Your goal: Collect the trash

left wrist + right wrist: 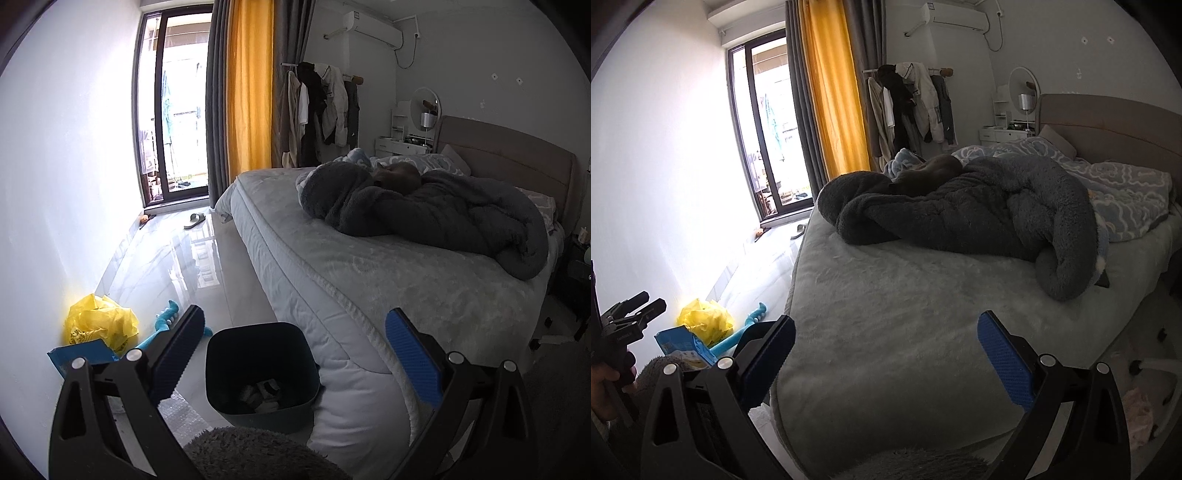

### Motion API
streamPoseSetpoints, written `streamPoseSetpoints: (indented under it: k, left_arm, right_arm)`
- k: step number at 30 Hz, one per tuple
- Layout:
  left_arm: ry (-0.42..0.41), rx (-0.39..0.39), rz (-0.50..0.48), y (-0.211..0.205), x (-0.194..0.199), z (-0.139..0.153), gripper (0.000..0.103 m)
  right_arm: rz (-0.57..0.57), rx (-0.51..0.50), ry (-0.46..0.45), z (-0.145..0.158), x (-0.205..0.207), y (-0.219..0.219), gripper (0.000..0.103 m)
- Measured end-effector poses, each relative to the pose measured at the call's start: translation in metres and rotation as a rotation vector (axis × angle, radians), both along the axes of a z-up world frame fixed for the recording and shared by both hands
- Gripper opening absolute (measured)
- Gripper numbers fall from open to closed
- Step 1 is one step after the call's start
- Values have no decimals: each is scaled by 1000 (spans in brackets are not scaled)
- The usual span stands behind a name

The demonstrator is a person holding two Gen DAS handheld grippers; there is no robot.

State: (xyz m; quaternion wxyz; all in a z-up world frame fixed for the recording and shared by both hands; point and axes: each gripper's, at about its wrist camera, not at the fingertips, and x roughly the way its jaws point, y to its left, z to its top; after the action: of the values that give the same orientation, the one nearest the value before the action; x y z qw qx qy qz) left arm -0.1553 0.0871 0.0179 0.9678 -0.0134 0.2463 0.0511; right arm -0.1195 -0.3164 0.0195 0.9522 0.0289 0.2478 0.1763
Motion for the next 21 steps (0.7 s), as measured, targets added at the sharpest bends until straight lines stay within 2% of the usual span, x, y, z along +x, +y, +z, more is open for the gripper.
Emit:
streamPoseSetpoints:
  k: [12,21]
  left_arm:
    - [11,-42,5,7,1,-3,100]
    - [12,-43,5,7,1,-3,100]
  right_arm:
    - [9,-5,-1,-1,-2,0,100]
    - [12,-5,0,0,0,0,100]
